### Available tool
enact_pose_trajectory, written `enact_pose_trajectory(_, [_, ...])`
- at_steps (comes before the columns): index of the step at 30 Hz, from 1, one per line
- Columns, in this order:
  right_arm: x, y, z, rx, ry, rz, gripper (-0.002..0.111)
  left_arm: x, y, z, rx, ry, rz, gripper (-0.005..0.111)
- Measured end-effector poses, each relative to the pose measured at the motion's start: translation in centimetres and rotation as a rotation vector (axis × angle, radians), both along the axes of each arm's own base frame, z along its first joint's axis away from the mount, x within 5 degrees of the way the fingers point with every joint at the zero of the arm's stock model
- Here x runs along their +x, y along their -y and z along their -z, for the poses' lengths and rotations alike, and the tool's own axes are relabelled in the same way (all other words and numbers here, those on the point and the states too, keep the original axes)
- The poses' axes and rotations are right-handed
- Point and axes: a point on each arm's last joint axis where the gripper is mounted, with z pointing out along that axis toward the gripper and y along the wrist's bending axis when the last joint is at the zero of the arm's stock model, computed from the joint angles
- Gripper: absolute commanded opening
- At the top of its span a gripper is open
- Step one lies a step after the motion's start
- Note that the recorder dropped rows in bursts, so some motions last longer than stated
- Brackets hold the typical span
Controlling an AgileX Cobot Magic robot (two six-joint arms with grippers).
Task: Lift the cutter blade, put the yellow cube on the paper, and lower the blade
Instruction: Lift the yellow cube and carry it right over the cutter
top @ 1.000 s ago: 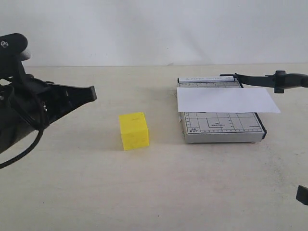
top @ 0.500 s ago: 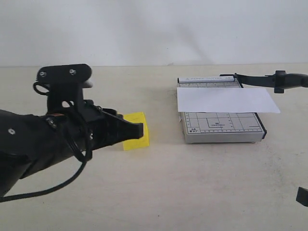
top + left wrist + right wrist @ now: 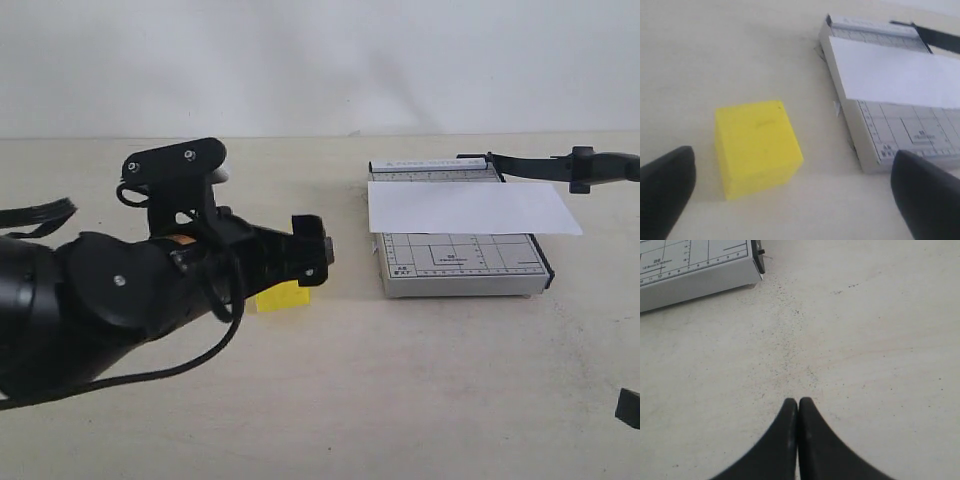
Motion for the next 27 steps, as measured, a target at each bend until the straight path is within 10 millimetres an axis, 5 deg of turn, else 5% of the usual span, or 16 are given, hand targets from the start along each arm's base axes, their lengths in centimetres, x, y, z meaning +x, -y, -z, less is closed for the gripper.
enact_pose_trajectory(14, [0.0, 0.0, 0.0, 0.024, -0.003, 0.020, 0.000, 5.5, 4.2, 1.8, 0.227, 0.018, -0.159, 0.090])
enact_pose_trajectory(27, [0.0, 0.0, 0.0, 0.046, -0.007, 0.039, 0.000, 6.0, 4.7, 7.0, 0.321, -0.069, -0.180, 0.090])
